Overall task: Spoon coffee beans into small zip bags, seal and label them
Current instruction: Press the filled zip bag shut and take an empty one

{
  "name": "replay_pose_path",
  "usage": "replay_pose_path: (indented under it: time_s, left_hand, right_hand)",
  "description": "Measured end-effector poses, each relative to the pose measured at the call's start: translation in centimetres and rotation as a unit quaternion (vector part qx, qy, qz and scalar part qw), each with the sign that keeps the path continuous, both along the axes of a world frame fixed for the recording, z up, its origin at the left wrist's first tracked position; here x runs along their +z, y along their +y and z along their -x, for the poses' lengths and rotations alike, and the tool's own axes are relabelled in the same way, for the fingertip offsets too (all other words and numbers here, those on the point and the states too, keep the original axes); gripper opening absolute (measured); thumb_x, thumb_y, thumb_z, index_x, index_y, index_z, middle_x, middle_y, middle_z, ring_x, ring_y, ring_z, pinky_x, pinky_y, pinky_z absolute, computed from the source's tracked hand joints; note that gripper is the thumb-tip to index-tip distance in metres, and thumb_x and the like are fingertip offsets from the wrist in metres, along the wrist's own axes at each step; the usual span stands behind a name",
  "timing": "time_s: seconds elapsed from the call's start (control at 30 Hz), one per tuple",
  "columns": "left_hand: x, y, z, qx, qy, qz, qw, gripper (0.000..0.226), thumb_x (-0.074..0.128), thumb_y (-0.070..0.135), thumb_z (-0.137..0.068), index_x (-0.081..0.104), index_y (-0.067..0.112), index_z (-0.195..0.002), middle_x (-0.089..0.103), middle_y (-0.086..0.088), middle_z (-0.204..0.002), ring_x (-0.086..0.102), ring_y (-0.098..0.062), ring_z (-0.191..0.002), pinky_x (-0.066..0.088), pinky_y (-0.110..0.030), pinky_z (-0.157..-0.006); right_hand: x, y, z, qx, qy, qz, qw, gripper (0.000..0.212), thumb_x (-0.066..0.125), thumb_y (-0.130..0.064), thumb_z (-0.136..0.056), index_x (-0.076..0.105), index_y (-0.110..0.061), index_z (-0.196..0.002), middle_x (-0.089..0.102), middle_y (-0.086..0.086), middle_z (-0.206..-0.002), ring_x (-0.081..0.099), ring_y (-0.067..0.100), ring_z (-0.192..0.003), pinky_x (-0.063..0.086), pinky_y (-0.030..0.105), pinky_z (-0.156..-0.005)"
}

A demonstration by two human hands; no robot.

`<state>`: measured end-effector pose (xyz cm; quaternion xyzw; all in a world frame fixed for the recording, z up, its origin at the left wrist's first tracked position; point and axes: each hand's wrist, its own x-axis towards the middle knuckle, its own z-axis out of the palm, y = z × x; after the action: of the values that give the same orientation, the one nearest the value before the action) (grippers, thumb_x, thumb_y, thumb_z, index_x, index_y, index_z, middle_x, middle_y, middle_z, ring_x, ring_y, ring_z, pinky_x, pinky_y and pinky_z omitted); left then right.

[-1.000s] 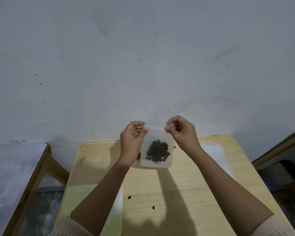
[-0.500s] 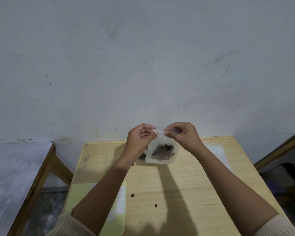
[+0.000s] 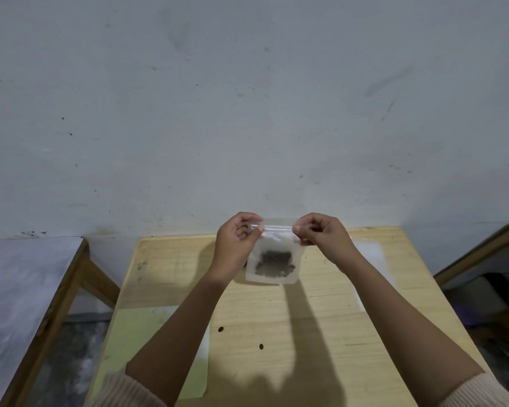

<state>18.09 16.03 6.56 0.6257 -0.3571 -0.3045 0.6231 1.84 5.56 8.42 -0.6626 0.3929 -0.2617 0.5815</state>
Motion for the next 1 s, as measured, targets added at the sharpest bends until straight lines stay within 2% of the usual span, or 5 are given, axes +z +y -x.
replay_pose_path:
  time_s: [0.27, 0.43, 0.7, 0.83, 1.0]
  left_hand:
    - [-2.5, -1.1, 3.5, -0.022, 0.062, -0.03, 0.997, 0.025, 0.073, 0.002, -0.078, 0.062, 0.011, -0.098, 0.069, -0.009, -0.103, 0.065, -0.022, -0.097, 0.052, -0.033, -0.088]
    - [-3.3, -1.9, 5.8, -0.059, 0.064, -0.039, 0.995, 0.026, 0.071, -0.003, -0.078, 0.061, 0.019, -0.088, 0.067, -0.001, -0.092, 0.064, -0.011, -0.087, 0.052, -0.019, -0.078]
    - [-5.4, -1.9, 7.3, -0.082, 0.103, -0.049, 0.99, 0.018, 0.065, -0.003, -0.082, 0.066, 0.011, -0.094, 0.07, -0.009, -0.088, 0.068, -0.015, -0.075, 0.056, -0.023, -0.074]
    - [-7.0, -1.7, 7.7, -0.098, 0.12, -0.11, 0.982, 0.014, 0.067, -0.001, -0.082, 0.068, 0.01, -0.09, 0.07, -0.011, -0.08, 0.069, -0.018, -0.073, 0.056, -0.022, -0.065]
    - [-10.7, -1.2, 8.8, -0.075, 0.071, -0.204, 0.974, 0.008, 0.07, 0.007, -0.083, 0.07, 0.014, -0.086, 0.072, -0.015, -0.087, 0.071, -0.024, -0.08, 0.056, -0.03, -0.071]
  right_hand:
    - [-1.5, -0.6, 3.2, -0.031, 0.015, -0.016, 0.999, 0.01, 0.067, 0.0, -0.081, 0.064, -0.005, -0.073, 0.062, 0.003, -0.058, 0.056, 0.007, -0.048, 0.047, 0.02, -0.053]
    - [-3.0, -0.1, 4.1, -0.016, 0.011, -0.034, 0.999, 0.011, 0.072, 0.004, -0.074, 0.065, -0.001, -0.081, 0.063, 0.008, -0.067, 0.058, 0.006, -0.051, 0.043, 0.014, -0.051]
    - [-4.9, -1.4, 6.5, -0.003, 0.012, -0.121, 0.993, 0.013, 0.073, 0.001, -0.074, 0.066, -0.005, -0.083, 0.065, 0.0, -0.068, 0.058, 0.008, -0.055, 0.045, 0.015, -0.052]
    - [-6.8, -2.0, 8.4, 0.048, 0.002, -0.277, 0.96, 0.011, 0.067, -0.003, -0.08, 0.067, -0.002, -0.091, 0.068, 0.004, -0.074, 0.065, 0.014, -0.066, 0.052, 0.018, -0.058]
    - [-10.4, -1.3, 9.4, 0.014, 0.082, -0.218, 0.972, 0.009, 0.073, -0.004, -0.076, 0.068, 0.002, -0.078, 0.067, 0.002, -0.063, 0.065, 0.01, -0.059, 0.052, 0.02, -0.059]
